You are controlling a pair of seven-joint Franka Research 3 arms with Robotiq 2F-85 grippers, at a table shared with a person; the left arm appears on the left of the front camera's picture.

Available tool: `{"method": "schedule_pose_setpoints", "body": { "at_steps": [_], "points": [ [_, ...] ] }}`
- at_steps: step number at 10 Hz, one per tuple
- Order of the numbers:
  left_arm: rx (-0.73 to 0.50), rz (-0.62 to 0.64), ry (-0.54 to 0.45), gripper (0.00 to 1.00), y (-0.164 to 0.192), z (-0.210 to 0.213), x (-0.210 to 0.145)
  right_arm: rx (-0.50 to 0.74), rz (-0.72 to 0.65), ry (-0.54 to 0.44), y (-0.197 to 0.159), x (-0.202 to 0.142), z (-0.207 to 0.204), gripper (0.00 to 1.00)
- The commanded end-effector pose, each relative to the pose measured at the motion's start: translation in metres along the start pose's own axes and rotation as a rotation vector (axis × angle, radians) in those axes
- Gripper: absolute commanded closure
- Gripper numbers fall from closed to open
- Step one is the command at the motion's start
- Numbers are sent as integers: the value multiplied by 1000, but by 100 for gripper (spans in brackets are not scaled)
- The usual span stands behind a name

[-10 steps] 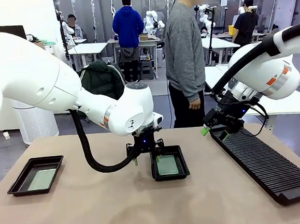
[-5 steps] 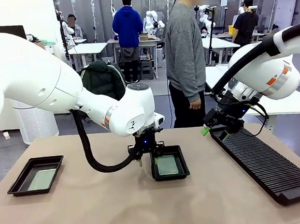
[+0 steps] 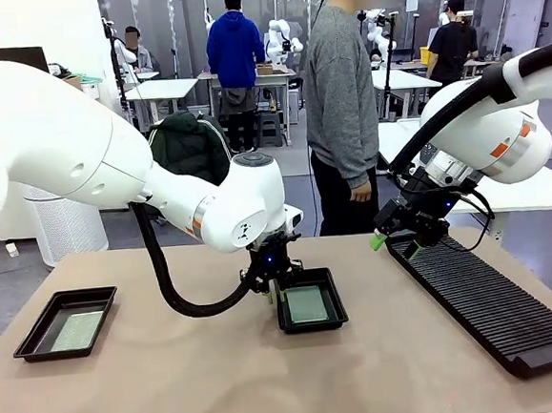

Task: Inspect and transfer BCBs to ESD trays.
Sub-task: Pick up the ESD tray and place it on the left side of the table.

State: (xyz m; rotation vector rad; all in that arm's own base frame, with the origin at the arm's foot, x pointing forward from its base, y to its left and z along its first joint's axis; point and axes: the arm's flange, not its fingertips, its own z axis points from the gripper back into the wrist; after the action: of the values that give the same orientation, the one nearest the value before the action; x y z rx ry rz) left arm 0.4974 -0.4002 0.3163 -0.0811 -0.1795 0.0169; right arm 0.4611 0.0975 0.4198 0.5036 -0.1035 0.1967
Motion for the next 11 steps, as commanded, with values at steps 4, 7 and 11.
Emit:
{"method": "schedule_pose_setpoints", "body": {
  "at_steps": [4, 7, 11],
  "points": [
    [13, 22, -38, 100, 2, -4, -3, -8, -23, -6, 2, 2, -1, 0],
    [0, 21, -45, 100, 12, 5, -5, -8, -23, -6, 2, 2, -1, 0],
    [-12, -13, -44, 100, 46, 15, -12, -8, -23, -6, 2, 2, -1, 0]
  ]
}}
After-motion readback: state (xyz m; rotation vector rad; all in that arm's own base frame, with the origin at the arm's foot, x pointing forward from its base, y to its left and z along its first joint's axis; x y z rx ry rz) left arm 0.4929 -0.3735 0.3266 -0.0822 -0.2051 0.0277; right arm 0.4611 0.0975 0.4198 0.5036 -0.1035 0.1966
